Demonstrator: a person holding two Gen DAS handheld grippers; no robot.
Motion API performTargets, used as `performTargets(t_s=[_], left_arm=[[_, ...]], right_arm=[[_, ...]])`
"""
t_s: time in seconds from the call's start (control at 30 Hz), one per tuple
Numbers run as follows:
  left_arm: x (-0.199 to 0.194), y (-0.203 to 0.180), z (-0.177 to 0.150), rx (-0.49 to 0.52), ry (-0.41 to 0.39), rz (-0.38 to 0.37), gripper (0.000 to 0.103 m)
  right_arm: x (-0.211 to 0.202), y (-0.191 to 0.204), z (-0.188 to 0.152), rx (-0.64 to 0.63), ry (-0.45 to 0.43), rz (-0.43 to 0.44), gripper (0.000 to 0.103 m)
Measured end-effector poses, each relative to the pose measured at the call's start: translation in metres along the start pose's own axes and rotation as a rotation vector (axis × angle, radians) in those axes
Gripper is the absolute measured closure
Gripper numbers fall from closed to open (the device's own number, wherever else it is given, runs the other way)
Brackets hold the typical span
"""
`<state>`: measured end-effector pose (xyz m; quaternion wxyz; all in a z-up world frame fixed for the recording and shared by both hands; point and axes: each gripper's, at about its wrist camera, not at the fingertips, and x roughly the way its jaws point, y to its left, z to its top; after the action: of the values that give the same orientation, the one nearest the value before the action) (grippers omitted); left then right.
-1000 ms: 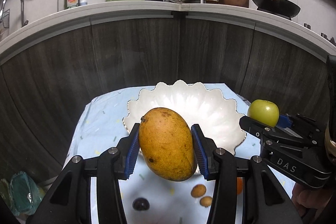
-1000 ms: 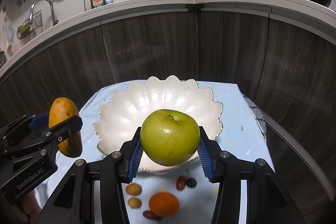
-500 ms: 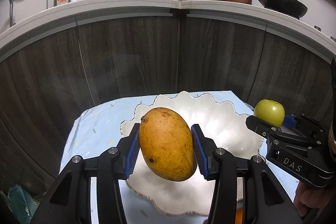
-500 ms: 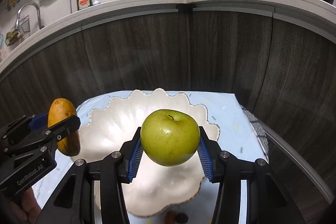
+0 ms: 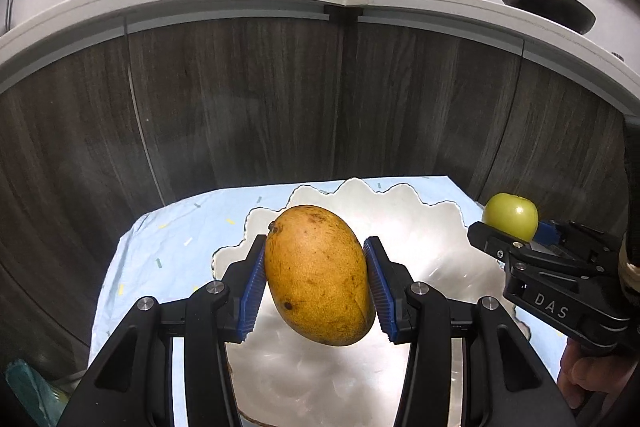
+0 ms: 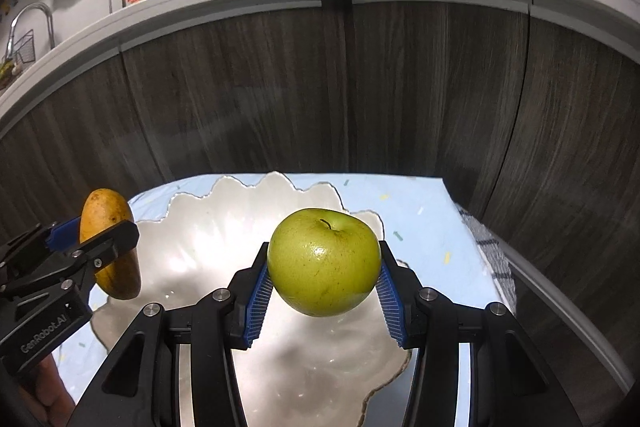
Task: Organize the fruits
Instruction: 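Carry the mango and green apple over the white bowl with both tools, then open the left tool to drop the mango while the right tool drops the apple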
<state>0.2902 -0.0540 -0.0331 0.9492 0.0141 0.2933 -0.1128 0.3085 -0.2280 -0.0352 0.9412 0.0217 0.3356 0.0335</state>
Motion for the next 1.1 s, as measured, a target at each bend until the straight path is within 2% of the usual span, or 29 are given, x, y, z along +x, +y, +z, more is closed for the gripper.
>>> performTargets(t_s=[0.5,0.57,0.73,0.77,0.8,0.83,0.87,0.93,1.0,1.1], left_arm=[[0.026,0.006,-0.015,-0.011,0.104,-0.011,0.058],[0.025,0.005,-0.016,-0.004,0.098,-0.005,0.062],[0.024,0.003,-0.015,0.003,0.100,0.009,0.062],[0.025,0.003,-0.015,0.003,0.105,0.011,0.060],[0.025,0.003,-0.015,0.004,0.109,0.012,0.054],[0.025,0.003,-0.015,0.004,0.110,0.017,0.049],[0.024,0.004,-0.014,0.000,0.106,0.022,0.039],[0.022,0.004,-0.013,-0.004,0.095,0.030,0.032],[0.020,0.004,-0.012,-0.001,0.089,0.044,0.022],[0.018,0.005,-0.012,0.001,0.083,0.063,0.014]], right_arm=[[0.020,-0.001,-0.007,-0.008,0.054,-0.021,0.054],[0.023,-0.002,-0.008,-0.002,0.065,-0.030,0.054],[0.024,-0.003,-0.009,0.004,0.080,-0.039,0.054],[0.024,-0.003,-0.009,0.005,0.083,-0.042,0.053],[0.024,-0.003,-0.008,0.010,0.082,-0.048,0.053],[0.023,-0.003,-0.008,0.013,0.080,-0.055,0.049],[0.022,-0.004,-0.007,0.014,0.069,-0.058,0.033],[0.015,-0.004,-0.006,0.015,0.029,-0.075,0.020],[0.009,-0.003,-0.004,0.006,0.004,-0.087,0.019],[0.005,-0.003,-0.002,0.004,-0.011,-0.089,0.019]])
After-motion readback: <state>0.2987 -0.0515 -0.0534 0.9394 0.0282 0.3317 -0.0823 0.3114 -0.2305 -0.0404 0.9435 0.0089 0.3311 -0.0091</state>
